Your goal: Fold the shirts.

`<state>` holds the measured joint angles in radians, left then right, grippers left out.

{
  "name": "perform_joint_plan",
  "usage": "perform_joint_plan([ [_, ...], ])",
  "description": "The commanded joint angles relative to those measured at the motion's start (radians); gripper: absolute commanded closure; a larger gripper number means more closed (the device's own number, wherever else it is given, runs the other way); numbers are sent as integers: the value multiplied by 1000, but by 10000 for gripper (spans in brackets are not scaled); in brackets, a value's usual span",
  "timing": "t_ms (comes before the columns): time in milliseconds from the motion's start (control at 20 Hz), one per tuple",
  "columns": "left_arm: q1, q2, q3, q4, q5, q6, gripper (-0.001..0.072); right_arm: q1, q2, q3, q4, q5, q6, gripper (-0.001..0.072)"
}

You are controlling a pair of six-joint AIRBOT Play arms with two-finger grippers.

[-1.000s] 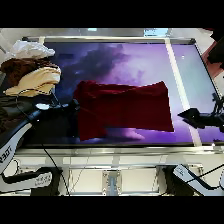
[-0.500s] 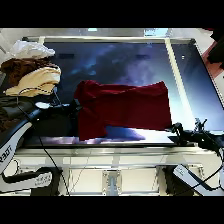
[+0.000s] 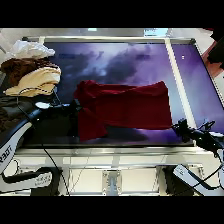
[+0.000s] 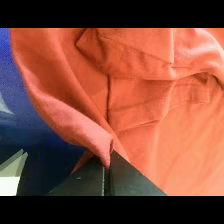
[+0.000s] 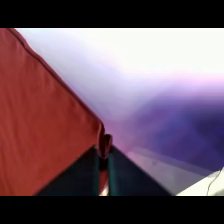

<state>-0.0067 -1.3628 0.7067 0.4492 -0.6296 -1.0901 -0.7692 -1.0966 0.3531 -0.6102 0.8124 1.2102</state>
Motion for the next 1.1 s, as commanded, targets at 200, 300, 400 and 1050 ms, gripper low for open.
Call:
perform_joint_plan([
  [200, 31, 38, 98, 6, -168, 147, 698, -3, 37, 106, 352, 296, -415, 681],
  [300, 53, 131, 163, 58, -253, 156, 698, -3, 121, 219, 350, 374, -414, 681],
  [400, 69, 290, 225, 189, -310, 123, 698, -3, 248, 349, 280, 415, -373, 681],
  [1050, 82, 841, 788, 645, -322, -127, 701, -29, 691, 1167, -198, 277, -97, 686],
])
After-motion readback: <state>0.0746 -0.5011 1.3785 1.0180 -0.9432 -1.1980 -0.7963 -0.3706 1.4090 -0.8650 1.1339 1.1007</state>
